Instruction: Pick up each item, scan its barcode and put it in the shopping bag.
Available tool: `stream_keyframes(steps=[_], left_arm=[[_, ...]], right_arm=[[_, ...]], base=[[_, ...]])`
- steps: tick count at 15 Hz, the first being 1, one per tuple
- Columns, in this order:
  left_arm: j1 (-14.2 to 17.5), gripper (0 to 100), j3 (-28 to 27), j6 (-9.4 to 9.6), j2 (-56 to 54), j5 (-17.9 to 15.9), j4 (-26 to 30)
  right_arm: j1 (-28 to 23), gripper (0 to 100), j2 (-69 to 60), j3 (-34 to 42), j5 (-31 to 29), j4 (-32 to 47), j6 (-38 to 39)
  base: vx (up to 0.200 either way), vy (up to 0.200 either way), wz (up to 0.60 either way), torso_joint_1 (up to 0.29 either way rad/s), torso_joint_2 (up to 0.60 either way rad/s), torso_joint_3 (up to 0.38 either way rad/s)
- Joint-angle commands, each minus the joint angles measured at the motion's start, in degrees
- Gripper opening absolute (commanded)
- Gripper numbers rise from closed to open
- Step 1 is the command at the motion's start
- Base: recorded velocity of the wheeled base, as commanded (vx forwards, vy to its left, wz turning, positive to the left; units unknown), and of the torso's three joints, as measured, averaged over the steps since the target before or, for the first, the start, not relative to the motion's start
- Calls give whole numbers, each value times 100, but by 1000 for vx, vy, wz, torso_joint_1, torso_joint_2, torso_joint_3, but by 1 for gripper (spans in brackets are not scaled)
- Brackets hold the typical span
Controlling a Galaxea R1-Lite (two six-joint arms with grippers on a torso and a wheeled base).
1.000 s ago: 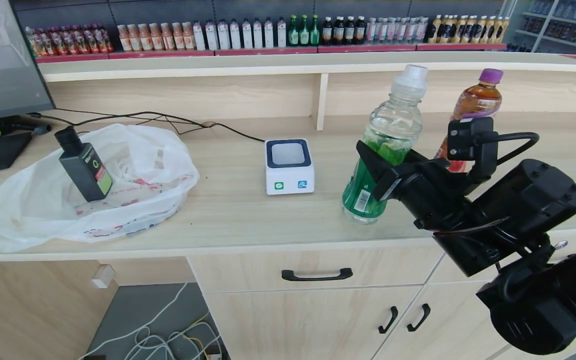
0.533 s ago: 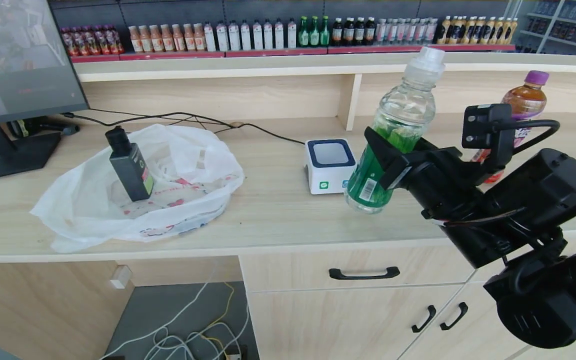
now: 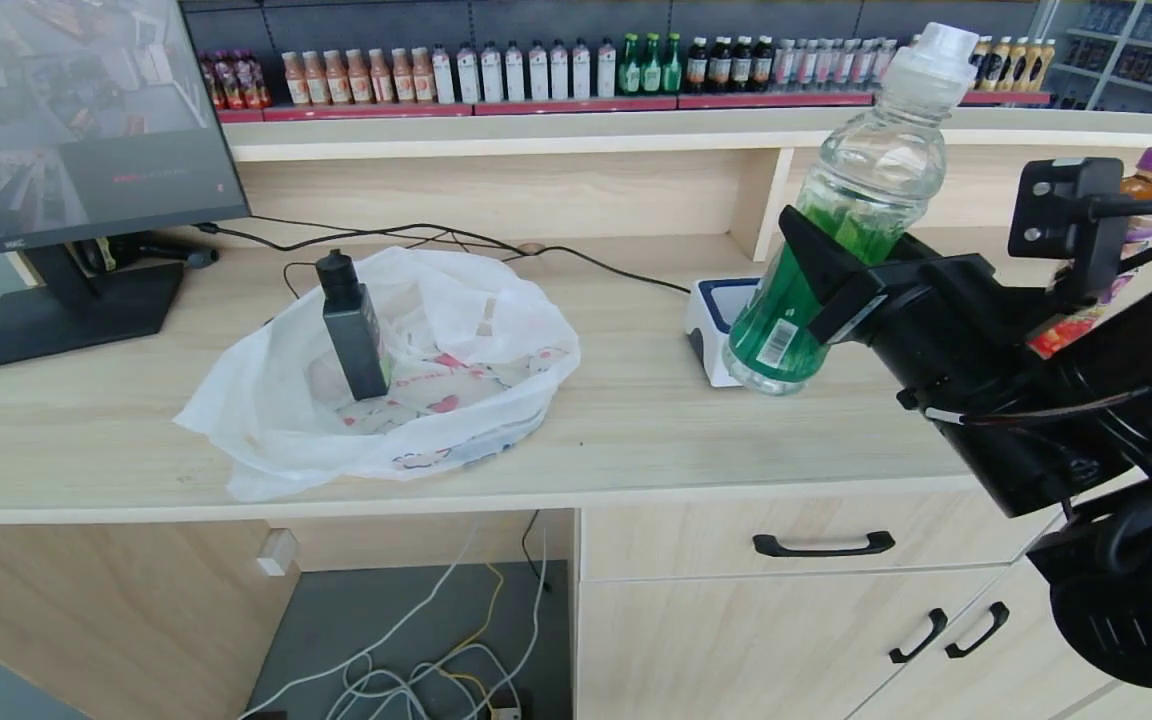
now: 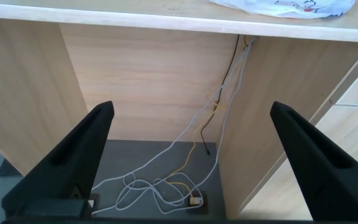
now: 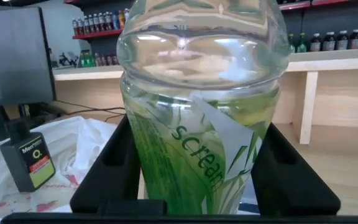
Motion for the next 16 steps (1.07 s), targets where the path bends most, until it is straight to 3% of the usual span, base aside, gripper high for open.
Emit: stream_keyframes(steps=[1, 6, 7, 10, 16], left_arm=[[-6, 100, 0, -2, 1, -4, -2], [-6, 100, 0, -2, 1, 5, -2], [-6, 100, 0, -2, 1, 5, -2], [-6, 100, 0, -2, 1, 5, -2], [-6, 100, 0, -2, 1, -4, -2]], right_arm=[[-58, 0, -133, 10, 186, -6, -155], [-198, 0, 281, -763, 1161, -6, -753], [-330, 0, 395, -1071, 1583, -6, -1096], [-506, 0, 694, -1185, 2225, -6, -1588], [-901, 0, 1388, -2055, 2488, -6, -2423]], base=[[0, 0, 0, 0, 0, 0], [0, 0, 0, 0, 0, 0], [0, 0, 0, 0, 0, 0], [0, 0, 0, 0, 0, 0], [0, 0, 0, 0, 0, 0]])
